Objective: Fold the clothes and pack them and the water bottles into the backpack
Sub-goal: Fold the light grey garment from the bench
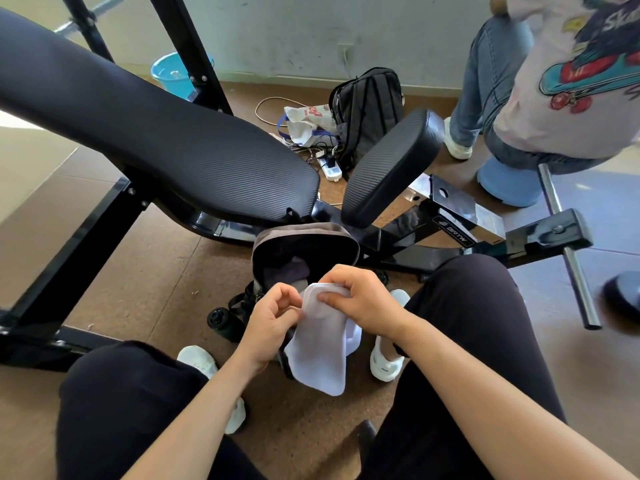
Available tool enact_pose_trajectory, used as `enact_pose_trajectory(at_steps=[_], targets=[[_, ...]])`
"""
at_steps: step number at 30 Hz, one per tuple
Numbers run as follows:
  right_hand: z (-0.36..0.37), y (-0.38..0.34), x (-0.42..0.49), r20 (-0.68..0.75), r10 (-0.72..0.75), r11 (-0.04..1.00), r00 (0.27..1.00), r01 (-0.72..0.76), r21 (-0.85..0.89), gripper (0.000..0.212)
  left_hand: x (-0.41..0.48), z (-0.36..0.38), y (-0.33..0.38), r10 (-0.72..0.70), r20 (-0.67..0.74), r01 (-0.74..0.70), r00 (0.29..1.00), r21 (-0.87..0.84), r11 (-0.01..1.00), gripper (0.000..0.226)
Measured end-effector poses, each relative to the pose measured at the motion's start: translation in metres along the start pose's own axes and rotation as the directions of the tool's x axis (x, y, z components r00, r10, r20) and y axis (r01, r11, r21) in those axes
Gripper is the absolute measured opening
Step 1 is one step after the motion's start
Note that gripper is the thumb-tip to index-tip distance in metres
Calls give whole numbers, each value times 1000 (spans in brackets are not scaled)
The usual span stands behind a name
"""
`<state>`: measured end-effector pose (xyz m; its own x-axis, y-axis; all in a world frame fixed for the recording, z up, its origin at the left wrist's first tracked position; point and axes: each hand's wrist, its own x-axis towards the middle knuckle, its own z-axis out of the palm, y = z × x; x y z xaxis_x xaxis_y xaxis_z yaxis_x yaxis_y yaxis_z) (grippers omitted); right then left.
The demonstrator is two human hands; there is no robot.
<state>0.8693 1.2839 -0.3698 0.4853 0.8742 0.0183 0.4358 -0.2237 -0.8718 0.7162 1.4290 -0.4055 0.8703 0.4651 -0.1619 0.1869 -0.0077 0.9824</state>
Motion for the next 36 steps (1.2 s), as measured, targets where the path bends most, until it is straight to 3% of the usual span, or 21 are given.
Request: enact_pose_trajectory(at_steps=[6,9,12,15,20,26,30,33,36], targets=[[-8,-1,-2,-43,-11,998,999,13,67,8,4,2,-17,9,47,-12,999,64,998,10],[-13,-2,-2,-93,-20,995,995,29,94,6,5,3,-24,-15,117,0,993,127,992,25],[-19,-3,-1,-177,-10,990,984,35,139,7,6,3,-37,-49,182,-12,982,322,947,37],[-23,-3,0,-283,6,989,959,36,142,8,4,0,-53,-92,147,-11,985,582,813,13],[-27,7,5,-397,88,981,914,-10,193,8,5,-13,-63,-127,29,79,991,642,762,28],[-43,30,14,-502,256,953,826,-129,273,10,8,-42,-48,-68,-311,217,948,477,852,11],[-51,46,14,-512,375,912,773,-209,352,13,21,-54,-19,14,-486,194,874,374,907,12],[-53,49,10,-443,443,875,780,-268,402,21,33,-61,2,79,-571,150,817,343,927,11],[-56,46,4,-458,437,869,774,-233,437,20,43,-67,20,126,-598,119,792,354,928,7]])
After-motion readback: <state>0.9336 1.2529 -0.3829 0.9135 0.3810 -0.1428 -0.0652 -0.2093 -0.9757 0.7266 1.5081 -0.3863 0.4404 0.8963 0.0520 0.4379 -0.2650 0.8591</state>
